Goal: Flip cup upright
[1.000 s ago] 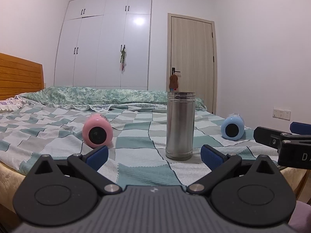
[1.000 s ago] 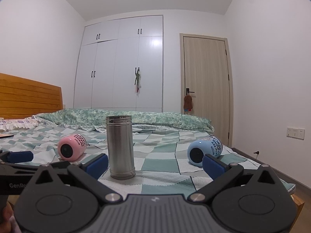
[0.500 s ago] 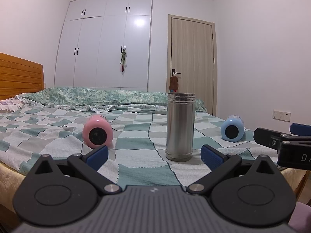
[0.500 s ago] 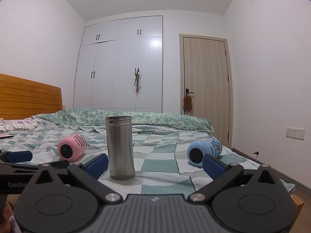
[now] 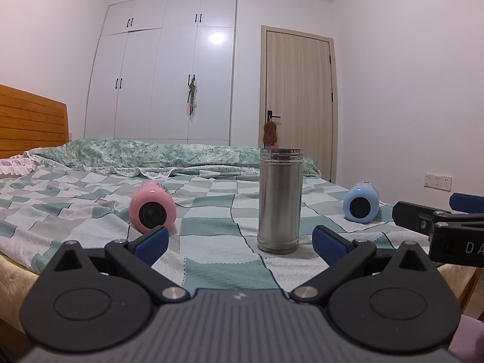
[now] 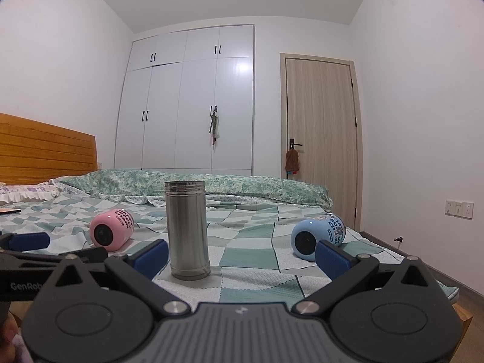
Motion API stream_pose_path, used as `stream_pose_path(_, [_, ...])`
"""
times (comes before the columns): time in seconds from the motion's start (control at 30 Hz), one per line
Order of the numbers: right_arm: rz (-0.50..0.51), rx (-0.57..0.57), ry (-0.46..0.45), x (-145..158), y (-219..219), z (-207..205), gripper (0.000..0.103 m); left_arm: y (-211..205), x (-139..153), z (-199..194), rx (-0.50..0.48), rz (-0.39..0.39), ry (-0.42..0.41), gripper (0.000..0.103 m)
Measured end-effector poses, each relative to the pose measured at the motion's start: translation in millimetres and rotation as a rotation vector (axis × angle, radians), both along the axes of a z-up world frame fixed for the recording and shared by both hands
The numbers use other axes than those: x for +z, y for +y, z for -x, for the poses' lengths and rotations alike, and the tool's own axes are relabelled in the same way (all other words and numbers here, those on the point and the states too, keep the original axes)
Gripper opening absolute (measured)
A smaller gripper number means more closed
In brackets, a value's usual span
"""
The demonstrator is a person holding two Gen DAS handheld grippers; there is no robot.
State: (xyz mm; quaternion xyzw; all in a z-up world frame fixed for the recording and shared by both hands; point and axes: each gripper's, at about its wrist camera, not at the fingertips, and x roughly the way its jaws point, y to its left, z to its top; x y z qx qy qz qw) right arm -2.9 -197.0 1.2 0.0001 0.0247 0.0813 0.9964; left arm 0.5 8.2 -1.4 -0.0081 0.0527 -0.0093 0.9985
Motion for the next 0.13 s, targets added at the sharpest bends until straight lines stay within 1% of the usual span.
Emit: stream_pose_path(0.13, [0.001,-0.001,-0.001,-0.1,-0.1,-0.2,0.103,0.0,-1.1,0.6,0.003,-0.002,-0.004,0.103])
